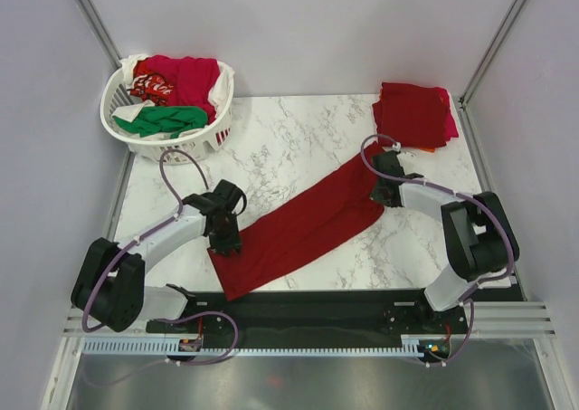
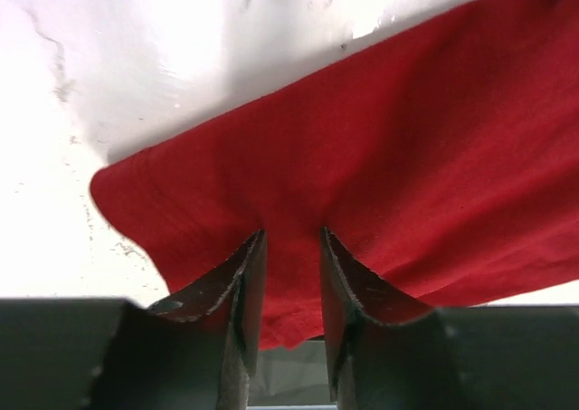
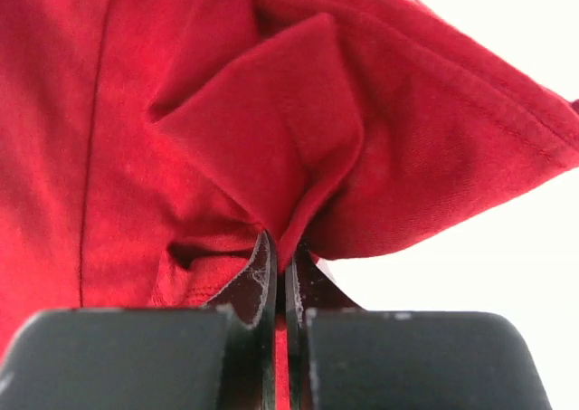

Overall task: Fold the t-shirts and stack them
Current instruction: Fold the tshirt

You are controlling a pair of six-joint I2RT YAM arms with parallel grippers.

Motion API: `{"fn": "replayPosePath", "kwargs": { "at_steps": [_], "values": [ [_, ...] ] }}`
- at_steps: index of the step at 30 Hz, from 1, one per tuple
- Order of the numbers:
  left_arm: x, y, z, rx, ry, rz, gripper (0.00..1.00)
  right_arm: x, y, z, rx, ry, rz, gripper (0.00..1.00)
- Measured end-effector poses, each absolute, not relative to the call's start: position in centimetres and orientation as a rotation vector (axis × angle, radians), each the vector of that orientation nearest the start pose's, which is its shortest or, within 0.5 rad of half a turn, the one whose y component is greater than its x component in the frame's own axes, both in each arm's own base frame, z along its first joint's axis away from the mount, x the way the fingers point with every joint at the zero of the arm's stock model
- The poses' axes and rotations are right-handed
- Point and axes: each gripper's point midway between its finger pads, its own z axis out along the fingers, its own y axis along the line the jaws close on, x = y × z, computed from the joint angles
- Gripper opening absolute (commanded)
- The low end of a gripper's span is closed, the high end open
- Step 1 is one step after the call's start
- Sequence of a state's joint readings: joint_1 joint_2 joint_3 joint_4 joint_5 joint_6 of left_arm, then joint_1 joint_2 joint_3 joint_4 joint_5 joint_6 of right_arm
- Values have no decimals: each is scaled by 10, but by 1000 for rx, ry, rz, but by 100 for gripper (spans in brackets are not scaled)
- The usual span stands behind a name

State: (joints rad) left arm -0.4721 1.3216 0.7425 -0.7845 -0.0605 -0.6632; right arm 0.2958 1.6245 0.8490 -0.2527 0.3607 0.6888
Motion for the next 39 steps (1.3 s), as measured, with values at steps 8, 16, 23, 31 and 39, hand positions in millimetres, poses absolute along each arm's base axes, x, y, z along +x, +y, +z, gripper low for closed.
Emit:
{"fn": "replayPosePath", "kwargs": {
  "at_steps": [8, 16, 23, 31, 39],
  "values": [
    [156, -128, 15, -275, 2965, -191, 17, 458, 128, 22, 461, 2432, 165, 5],
    [122, -159, 23, -288, 2935, -434, 34, 551, 207, 36, 184, 2401, 500, 63],
    [107, -190, 63, -199, 2888, -634, 55, 565, 185, 54, 84, 2395, 233, 73],
    [151, -208, 133, -19, 2751, -530, 56, 542, 199, 105, 3, 2360, 291, 37],
    [166, -169, 143, 143, 2640, -278, 54, 526, 261, 112, -82, 2365, 475, 44]
  ]
}}
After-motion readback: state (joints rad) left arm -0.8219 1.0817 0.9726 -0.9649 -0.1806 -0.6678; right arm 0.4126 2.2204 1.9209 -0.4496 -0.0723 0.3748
